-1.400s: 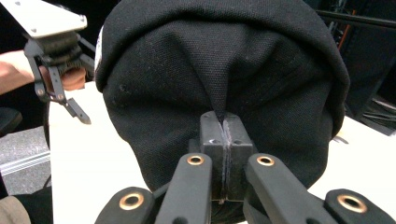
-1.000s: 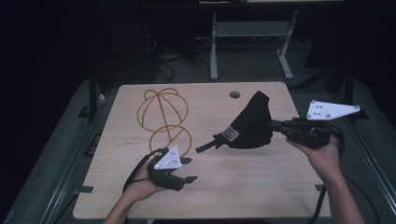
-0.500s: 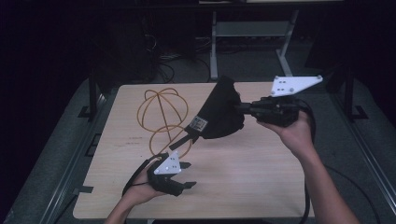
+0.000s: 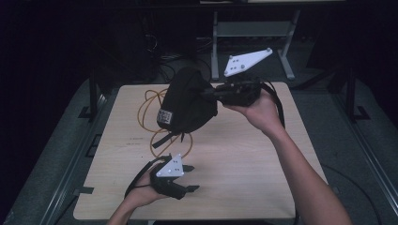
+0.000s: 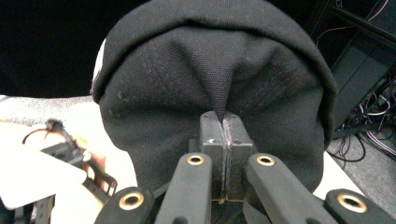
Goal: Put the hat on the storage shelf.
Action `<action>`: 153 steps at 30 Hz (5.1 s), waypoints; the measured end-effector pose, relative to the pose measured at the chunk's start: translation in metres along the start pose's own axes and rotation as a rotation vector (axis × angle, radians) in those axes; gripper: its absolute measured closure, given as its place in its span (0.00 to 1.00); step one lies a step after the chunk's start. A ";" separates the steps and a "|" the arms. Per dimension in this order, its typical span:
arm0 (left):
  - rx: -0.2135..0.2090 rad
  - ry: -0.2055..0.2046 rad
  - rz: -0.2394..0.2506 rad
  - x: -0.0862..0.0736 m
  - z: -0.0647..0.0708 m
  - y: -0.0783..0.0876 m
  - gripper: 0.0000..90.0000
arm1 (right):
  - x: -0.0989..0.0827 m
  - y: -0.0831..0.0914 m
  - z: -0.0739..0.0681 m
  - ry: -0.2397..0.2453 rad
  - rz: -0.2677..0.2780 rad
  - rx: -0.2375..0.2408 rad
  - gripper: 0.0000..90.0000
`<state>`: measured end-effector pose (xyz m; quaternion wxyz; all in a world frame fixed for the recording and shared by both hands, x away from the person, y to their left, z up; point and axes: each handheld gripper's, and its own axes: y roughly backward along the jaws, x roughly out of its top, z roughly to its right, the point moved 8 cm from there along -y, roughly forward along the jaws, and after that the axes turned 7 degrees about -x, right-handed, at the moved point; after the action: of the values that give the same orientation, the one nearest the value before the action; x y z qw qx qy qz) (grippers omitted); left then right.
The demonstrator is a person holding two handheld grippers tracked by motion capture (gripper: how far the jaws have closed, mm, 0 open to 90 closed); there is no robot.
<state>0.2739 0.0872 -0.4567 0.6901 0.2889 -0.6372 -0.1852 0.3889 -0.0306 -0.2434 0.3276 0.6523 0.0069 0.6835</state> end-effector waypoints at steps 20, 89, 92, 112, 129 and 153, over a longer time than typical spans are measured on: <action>0.000 -0.009 -0.005 -0.002 -0.002 0.000 0.42 | 0.058 -0.070 0.008 -0.017 -0.047 0.032 0.99; 0.015 0.058 0.040 -0.006 -0.006 0.001 0.31 | 0.019 -0.094 0.018 -0.226 -0.085 0.021 0.27; 0.011 0.068 0.037 -0.005 -0.006 0.000 0.30 | 0.017 -0.091 0.019 -0.226 -0.082 0.013 0.27; 0.027 0.080 0.048 -0.005 -0.007 -0.001 0.27 | -0.005 -0.064 0.027 -0.247 -0.092 -0.013 0.24; 0.035 0.091 0.023 -0.007 -0.008 -0.005 0.27 | -0.030 -0.037 0.032 -0.267 -0.093 -0.034 0.23; 0.042 0.092 0.003 -0.009 -0.007 -0.008 0.27 | -0.076 -0.001 0.038 -0.307 -0.107 -0.071 0.22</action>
<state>0.2808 0.0882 -0.4685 0.7127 0.3104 -0.6091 -0.1572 0.4180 -0.0804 -0.3053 0.3833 0.7359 -0.0326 0.5572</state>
